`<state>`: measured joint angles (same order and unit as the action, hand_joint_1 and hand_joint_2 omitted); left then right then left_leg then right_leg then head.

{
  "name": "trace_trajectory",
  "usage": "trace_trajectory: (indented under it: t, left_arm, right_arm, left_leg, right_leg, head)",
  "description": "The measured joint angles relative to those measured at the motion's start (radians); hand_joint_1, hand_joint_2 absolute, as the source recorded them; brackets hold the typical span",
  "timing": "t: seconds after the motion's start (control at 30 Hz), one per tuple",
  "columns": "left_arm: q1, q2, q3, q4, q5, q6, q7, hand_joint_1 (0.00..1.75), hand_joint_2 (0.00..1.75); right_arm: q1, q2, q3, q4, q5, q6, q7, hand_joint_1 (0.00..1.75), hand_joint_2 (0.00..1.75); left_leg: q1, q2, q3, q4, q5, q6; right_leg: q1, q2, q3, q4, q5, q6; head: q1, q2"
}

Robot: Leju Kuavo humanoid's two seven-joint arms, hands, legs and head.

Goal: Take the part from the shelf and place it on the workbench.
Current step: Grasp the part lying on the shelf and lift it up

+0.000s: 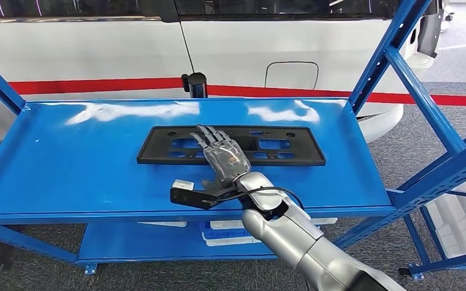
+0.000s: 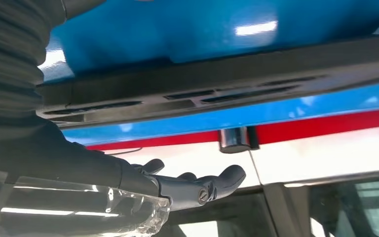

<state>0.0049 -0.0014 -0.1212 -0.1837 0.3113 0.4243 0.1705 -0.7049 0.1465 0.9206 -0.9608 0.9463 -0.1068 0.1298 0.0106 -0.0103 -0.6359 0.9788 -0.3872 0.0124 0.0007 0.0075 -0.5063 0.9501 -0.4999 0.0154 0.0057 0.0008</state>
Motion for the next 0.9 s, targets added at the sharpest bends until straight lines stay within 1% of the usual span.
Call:
trace_trajectory:
  t: [0.33, 0.9]
  left_arm:
    - [0.002, -0.002, 0.0, 0.0, 0.016, 0.013, 0.016, 0.0, 0.0]
    - [0.006, -0.002, 0.0, 0.0, 0.016, 0.014, 0.017, 0.0, 0.0]
  right_arm:
    - [-0.022, 0.031, -0.05, 0.139, 0.058, -0.039, 0.015, 0.0, 1.75]
    - [-0.033, 0.043, -0.069, 0.185, 0.065, -0.049, 0.017, 0.0, 1.75]
  left_leg:
    - [0.0, 0.0, 0.001, 0.0, 0.0, 0.0]
    - [0.0, 0.0, 0.004, 0.0, 0.0, 0.0]
  right_leg:
    - [0.0, 0.0, 0.0, 0.0, 0.0, 0.0]
    - [0.0, 0.0, 0.003, 0.0, 0.0, 0.0]
  head:
    - [0.0, 0.0]
    - [0.0, 0.0]
